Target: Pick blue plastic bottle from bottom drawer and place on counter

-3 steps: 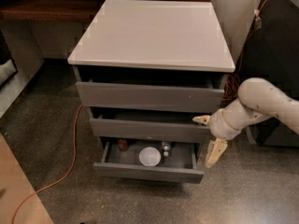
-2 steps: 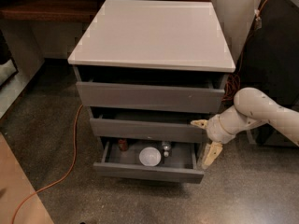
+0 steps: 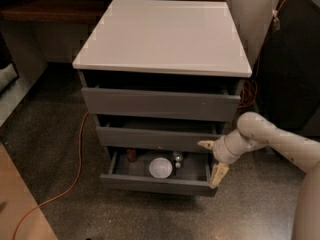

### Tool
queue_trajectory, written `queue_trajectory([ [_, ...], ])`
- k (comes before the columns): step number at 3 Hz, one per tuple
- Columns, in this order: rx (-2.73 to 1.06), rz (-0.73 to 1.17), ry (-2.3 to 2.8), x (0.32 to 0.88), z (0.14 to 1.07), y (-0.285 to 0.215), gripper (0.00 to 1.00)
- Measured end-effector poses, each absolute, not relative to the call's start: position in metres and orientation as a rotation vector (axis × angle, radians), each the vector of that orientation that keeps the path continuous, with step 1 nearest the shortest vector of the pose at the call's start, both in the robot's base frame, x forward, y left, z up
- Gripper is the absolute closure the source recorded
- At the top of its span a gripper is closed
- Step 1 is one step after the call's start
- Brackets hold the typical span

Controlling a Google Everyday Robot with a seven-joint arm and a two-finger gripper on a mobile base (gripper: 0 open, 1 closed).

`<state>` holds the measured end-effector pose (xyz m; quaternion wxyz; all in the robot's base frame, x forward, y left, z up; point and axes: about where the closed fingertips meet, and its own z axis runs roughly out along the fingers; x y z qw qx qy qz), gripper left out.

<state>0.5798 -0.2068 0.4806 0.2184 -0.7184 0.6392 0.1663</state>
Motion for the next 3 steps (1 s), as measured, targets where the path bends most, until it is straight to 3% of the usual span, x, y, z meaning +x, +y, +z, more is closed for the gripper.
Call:
queue_trajectory([
  [2, -2.008, 0.435, 1.79, 0.586, 0.418, -0.202, 0.0],
  [3, -1.986, 0.332, 1.795, 0.597, 0.4, -0.194, 0.0],
])
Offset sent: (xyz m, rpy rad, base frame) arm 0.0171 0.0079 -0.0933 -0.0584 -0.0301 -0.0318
